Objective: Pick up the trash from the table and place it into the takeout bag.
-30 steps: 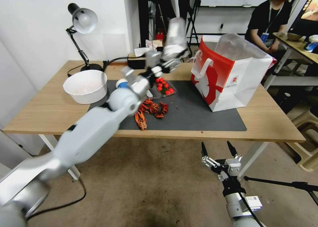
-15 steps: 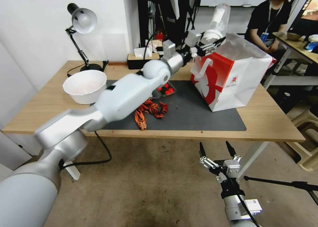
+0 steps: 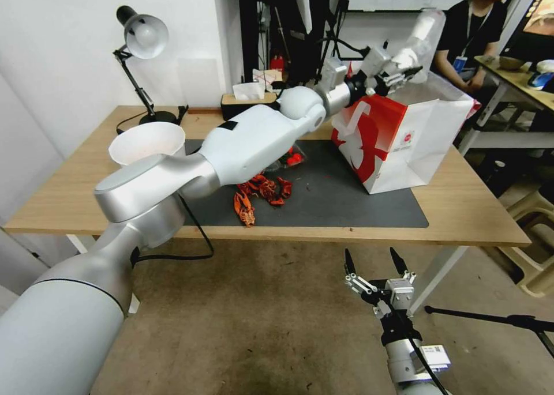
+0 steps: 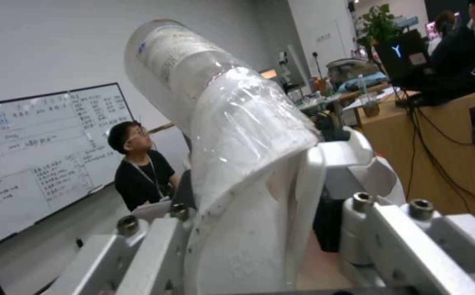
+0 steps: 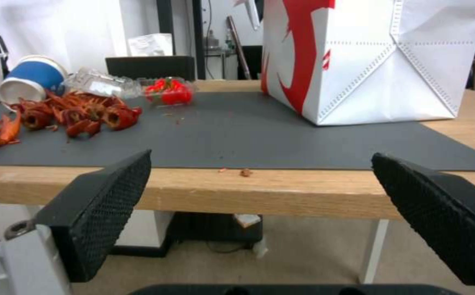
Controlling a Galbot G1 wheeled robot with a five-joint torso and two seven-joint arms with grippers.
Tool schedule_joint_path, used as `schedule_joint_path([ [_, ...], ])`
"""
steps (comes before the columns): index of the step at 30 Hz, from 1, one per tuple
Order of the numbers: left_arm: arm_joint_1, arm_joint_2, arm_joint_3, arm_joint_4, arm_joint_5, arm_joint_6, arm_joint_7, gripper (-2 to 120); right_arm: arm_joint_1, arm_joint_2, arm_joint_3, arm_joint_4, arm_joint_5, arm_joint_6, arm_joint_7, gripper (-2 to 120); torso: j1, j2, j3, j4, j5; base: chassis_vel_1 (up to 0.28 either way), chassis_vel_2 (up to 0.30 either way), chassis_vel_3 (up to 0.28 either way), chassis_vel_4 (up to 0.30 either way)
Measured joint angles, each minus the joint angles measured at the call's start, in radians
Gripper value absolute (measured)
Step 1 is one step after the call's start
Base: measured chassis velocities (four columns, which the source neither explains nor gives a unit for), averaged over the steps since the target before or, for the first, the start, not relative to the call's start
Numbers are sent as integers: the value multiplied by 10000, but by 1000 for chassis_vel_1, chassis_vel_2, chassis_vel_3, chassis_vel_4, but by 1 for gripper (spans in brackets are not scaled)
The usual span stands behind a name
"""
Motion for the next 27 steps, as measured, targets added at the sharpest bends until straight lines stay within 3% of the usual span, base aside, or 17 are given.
schedule_joint_path([
  [5, 33, 3, 95, -57, 91, 2, -45, 55, -12, -31, 83, -20, 39, 13, -24, 100, 0, 0, 0, -1, 0, 0, 0, 0, 0],
  [13, 45, 128, 158, -190, 104, 7, -88, 73, 15, -29, 67, -33, 43, 17, -37, 100, -1, 0, 0, 0, 0, 0, 0, 0, 0],
  [18, 52, 174, 163, -234, 104, 13, -195, 99, 73, -55, 34, -38, 53, 15, -38, 100, 0, 0, 0, 0, 0, 0, 0, 0, 0],
  [27, 62, 290, 152, -343, 96, 23, -542, 100, 167, -72, -50, -58, 75, -2, -40, 100, 0, 0, 0, -1, -1, 0, 0, 0, 0],
])
